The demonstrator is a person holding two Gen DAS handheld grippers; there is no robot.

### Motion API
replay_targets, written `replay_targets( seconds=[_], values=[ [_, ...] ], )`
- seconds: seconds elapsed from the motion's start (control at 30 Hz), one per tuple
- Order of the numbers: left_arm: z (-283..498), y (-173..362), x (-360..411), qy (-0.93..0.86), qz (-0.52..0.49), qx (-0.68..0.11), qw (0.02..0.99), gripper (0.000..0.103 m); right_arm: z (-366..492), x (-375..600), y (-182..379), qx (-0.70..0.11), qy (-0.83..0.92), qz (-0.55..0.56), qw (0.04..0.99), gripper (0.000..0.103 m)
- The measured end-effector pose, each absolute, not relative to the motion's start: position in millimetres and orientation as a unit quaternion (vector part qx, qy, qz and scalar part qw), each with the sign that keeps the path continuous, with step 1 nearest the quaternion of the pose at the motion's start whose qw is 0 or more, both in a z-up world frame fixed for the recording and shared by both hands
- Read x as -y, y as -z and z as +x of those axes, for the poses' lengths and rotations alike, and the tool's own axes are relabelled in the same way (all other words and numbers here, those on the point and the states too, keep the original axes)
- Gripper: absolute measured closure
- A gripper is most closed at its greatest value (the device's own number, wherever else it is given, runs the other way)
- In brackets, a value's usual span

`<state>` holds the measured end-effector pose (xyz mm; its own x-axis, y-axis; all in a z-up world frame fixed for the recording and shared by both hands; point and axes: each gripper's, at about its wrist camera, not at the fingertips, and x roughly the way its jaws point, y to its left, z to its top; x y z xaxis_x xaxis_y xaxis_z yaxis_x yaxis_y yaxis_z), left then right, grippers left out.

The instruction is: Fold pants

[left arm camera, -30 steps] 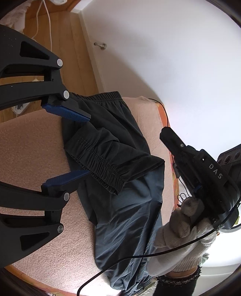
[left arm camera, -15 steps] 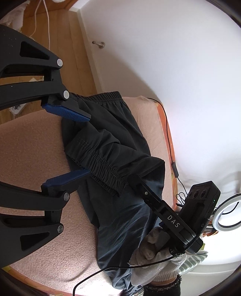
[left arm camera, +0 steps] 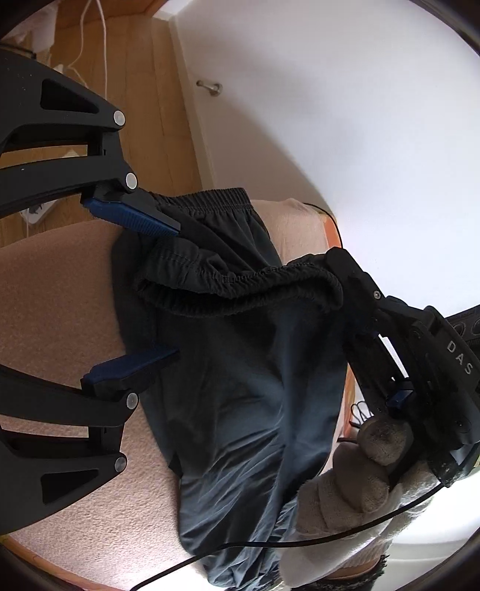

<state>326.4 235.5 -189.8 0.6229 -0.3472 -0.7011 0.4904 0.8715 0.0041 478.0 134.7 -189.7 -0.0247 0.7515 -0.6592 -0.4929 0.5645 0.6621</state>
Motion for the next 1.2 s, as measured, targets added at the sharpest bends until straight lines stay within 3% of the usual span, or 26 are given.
replay_targets(
  seconds=[0.1, 0.17, 0.23, 0.3, 0.5, 0.6, 0.87, 1.03, 1.2],
  values=[
    [341, 188, -247, 0.233, 0.053, -0.372, 0.897, 0.044, 492, -145, 198, -0.557, -0.429, 0.109, 0.703, 0.095],
    [350, 186, -254, 0.227, 0.025, -0.376, 0.898, 0.054, 500, -145, 204, -0.561, -0.423, 0.126, 0.7, 0.093],
    [357, 184, -259, 0.23, 0.002, -0.377, 0.897, 0.067, 507, -144, 208, -0.569, -0.413, 0.136, 0.698, 0.076],
    [362, 182, -263, 0.247, -0.03, -0.376, 0.893, 0.075, 506, -139, 205, -0.562, -0.415, 0.133, 0.703, 0.06],
    [370, 182, -271, 0.243, -0.067, -0.383, 0.889, 0.092, 470, -103, 178, -0.526, -0.427, 0.064, 0.733, 0.055],
    [374, 186, -280, 0.229, -0.091, -0.397, 0.884, 0.092, 439, -77, 168, -0.505, -0.424, 0.009, 0.752, 0.049],
    [371, 186, -286, 0.215, -0.126, -0.422, 0.872, 0.092, 424, -8, 183, -0.457, -0.296, -0.19, 0.817, 0.049],
    [379, 184, -284, 0.202, -0.115, -0.435, 0.87, 0.092, 429, 29, 192, -0.522, -0.343, -0.122, 0.771, 0.048],
    [376, 172, -281, 0.208, -0.097, -0.443, 0.867, 0.092, 383, 54, 169, -0.493, -0.373, -0.152, 0.771, 0.037]
  ],
)
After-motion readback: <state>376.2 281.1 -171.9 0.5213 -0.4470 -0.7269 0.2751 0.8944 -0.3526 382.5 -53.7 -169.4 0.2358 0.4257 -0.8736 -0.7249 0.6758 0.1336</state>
